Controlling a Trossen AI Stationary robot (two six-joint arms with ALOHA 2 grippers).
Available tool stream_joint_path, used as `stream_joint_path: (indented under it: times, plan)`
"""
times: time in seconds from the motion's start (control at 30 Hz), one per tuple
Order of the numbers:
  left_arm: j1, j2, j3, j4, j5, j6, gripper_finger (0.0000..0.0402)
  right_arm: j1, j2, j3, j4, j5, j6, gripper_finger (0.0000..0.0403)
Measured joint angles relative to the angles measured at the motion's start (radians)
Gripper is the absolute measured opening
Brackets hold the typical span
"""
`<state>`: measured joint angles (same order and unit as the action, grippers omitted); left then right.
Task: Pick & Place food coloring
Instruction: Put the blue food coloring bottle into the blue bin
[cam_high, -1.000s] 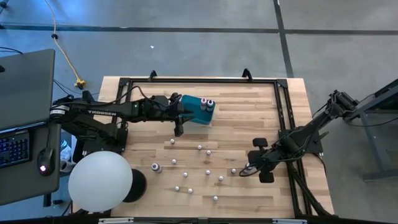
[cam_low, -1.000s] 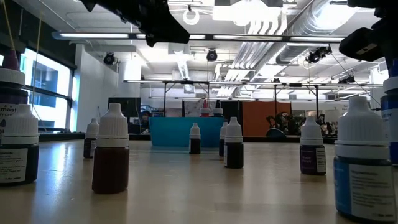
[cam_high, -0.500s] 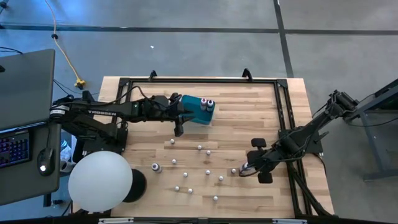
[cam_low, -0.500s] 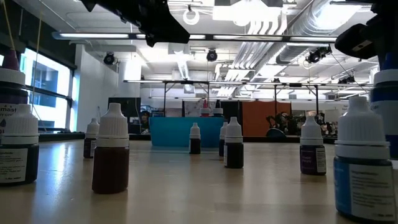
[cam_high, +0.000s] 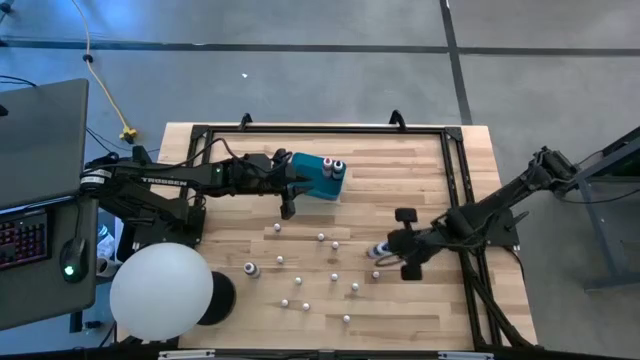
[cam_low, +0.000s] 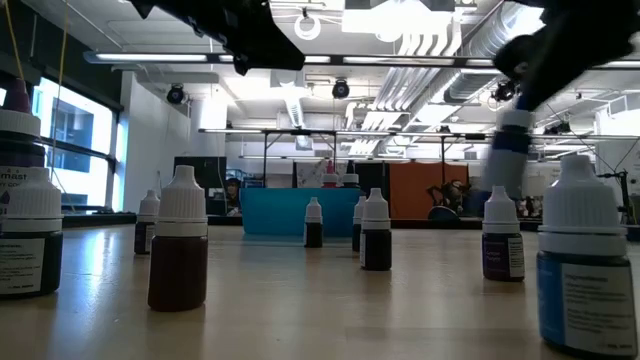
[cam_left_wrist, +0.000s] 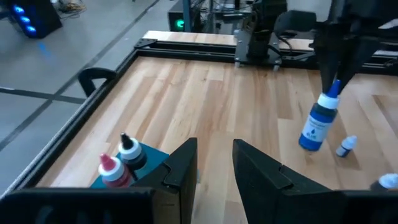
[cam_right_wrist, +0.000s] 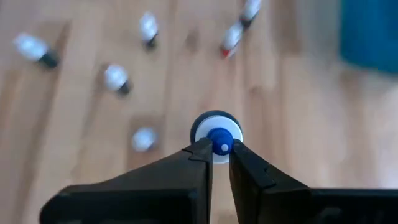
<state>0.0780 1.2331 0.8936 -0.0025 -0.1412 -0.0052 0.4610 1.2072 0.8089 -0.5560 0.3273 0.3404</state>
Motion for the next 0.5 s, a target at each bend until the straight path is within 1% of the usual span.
stream_joint_path:
  times: [0.1, 0.17, 0.3, 0.37, 0.5]
  plan:
    - [0.0, -0.003, 0.0, -0.001, -0.009, -0.003, 0.0101, -0.081, 0.0, 0.0, 0.086, 0.091, -0.099, 0.0027]
    - [0.0, -0.007, 0.003, -0.001, -0.009, -0.002, 0.0101, -0.141, 0.0, 0.0, 0.153, 0.133, -0.212, 0.0026]
    - [0.0, -0.007, 0.017, -0.002, -0.009, 0.0, 0.0101, -0.28, 0.0, 0.0, 0.342, 0.149, -0.449, 0.0033]
    - [0.0, -0.007, 0.028, 0.001, -0.009, 0.0, 0.0101, -0.364, 0.0, 0.001, 0.42, 0.114, -0.5, 0.0034]
    - [0.0, -0.007, 0.043, -0.002, -0.009, 0.0, 0.0101, -0.538, 0.014, 0.002, 0.444, -0.063, -0.5, 0.003]
